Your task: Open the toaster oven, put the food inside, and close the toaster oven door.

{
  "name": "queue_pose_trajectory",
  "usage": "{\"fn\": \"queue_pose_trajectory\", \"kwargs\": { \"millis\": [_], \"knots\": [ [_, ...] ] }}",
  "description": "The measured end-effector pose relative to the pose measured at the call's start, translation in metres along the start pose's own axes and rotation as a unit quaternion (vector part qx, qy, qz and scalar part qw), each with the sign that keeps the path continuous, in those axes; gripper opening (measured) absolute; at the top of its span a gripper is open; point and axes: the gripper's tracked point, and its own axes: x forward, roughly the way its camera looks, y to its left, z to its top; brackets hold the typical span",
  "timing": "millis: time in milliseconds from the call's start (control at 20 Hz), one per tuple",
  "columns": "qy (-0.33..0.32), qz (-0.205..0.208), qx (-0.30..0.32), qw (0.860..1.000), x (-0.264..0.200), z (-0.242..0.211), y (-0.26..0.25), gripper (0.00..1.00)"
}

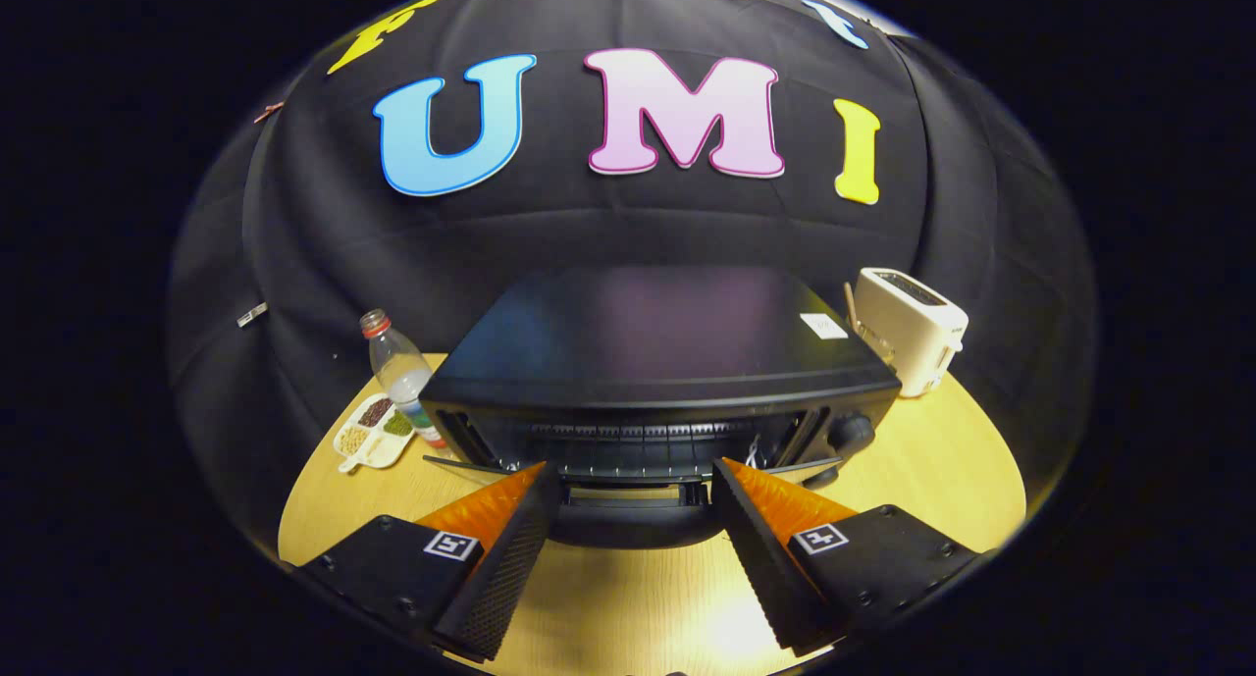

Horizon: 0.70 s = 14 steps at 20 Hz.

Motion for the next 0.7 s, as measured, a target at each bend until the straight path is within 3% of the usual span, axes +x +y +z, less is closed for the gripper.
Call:
{"fn": "queue_pose_trajectory", "kwargs": {
  "millis": [300,700],
  "knots": [
    [0.097,0.017,-0.026,0.995,-0.027,-0.085,-0.003,1.0],
    [0.136,0.052,-0.006,0.989,-0.054,-0.11,-0.009,0.99]
  ]
}}
